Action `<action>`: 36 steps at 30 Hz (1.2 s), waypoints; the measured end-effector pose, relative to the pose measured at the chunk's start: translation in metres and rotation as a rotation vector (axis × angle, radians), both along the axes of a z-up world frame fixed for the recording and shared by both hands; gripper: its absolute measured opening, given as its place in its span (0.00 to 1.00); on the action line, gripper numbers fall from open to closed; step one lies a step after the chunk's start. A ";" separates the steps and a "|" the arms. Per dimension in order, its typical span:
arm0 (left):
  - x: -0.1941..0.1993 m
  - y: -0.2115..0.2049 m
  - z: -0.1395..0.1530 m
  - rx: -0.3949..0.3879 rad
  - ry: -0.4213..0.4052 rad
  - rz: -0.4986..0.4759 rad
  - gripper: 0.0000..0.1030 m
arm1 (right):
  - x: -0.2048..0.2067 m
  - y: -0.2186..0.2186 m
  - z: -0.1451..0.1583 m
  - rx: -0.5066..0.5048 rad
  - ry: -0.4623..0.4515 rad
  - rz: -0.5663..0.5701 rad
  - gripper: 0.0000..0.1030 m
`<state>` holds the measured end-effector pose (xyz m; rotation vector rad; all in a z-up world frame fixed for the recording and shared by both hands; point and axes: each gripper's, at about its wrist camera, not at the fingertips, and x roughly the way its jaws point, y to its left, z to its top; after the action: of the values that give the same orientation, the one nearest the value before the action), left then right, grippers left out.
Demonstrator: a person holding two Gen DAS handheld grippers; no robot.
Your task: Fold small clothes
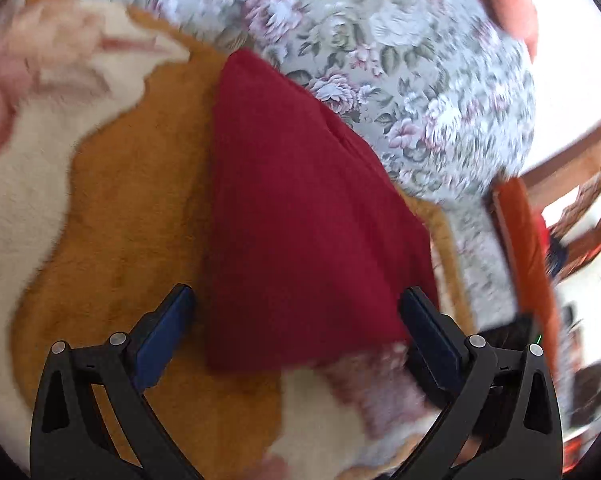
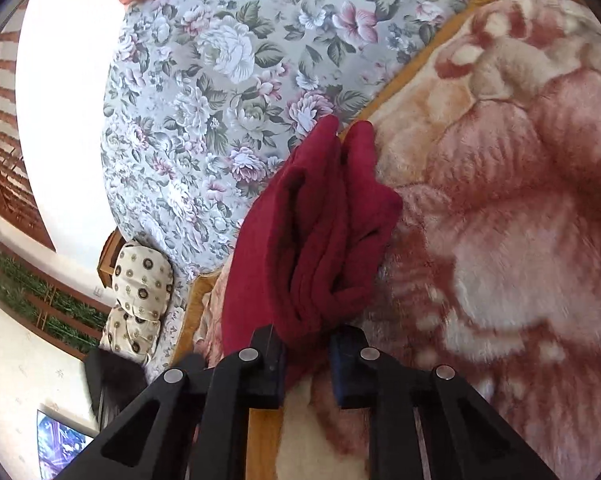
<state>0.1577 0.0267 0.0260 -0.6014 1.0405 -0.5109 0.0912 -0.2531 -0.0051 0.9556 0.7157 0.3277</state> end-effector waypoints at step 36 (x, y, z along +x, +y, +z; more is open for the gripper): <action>-0.183 -0.063 0.021 0.653 -0.311 0.005 0.99 | -0.193 0.058 0.074 -0.795 -0.246 -0.044 0.26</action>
<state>-0.0248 -0.0361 0.0471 0.0557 0.8404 -0.2237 -0.1014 -0.1950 0.0687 0.1699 0.5256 0.0956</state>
